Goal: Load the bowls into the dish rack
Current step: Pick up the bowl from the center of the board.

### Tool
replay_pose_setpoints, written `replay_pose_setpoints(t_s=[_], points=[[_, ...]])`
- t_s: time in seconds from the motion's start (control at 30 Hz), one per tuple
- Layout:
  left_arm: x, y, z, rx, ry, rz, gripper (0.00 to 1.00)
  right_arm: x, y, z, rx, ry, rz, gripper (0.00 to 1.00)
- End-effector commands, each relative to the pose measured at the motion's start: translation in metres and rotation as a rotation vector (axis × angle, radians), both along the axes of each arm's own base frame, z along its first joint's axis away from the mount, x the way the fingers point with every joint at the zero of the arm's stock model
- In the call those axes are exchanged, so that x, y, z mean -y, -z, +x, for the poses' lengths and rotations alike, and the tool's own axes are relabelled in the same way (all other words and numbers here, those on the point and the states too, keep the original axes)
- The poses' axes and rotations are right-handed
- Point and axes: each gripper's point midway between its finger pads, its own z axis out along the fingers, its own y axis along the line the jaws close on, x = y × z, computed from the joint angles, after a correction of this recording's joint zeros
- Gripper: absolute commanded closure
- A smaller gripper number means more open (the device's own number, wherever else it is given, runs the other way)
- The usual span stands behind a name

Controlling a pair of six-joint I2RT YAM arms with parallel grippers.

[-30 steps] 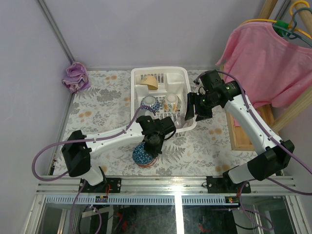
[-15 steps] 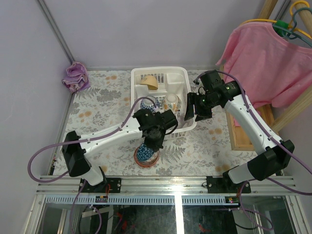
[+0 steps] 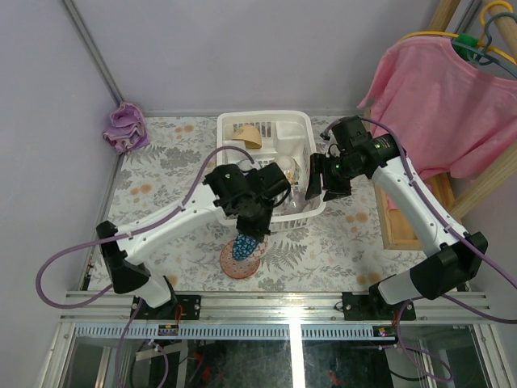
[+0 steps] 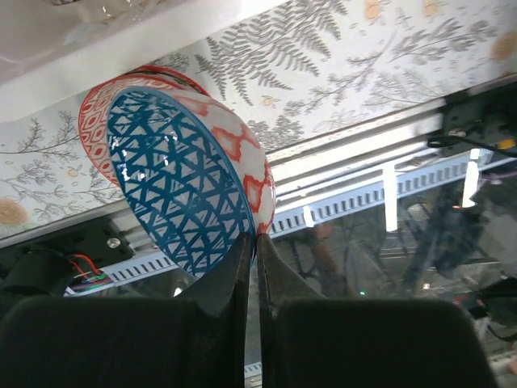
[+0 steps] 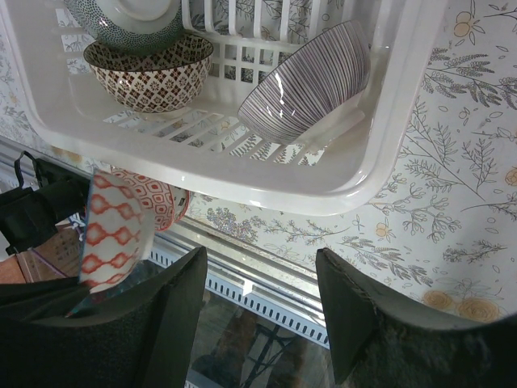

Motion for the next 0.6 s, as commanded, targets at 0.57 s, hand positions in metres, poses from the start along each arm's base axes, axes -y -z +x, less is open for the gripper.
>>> replay_pose_setpoints(t_s=[0.57], points=[[0.046, -0.122, 0.115, 0.026, -0.124, -0.587, 1.0, -0.002, -0.032, 0.007, 0.024, -0.004, 0.041, 0.37]])
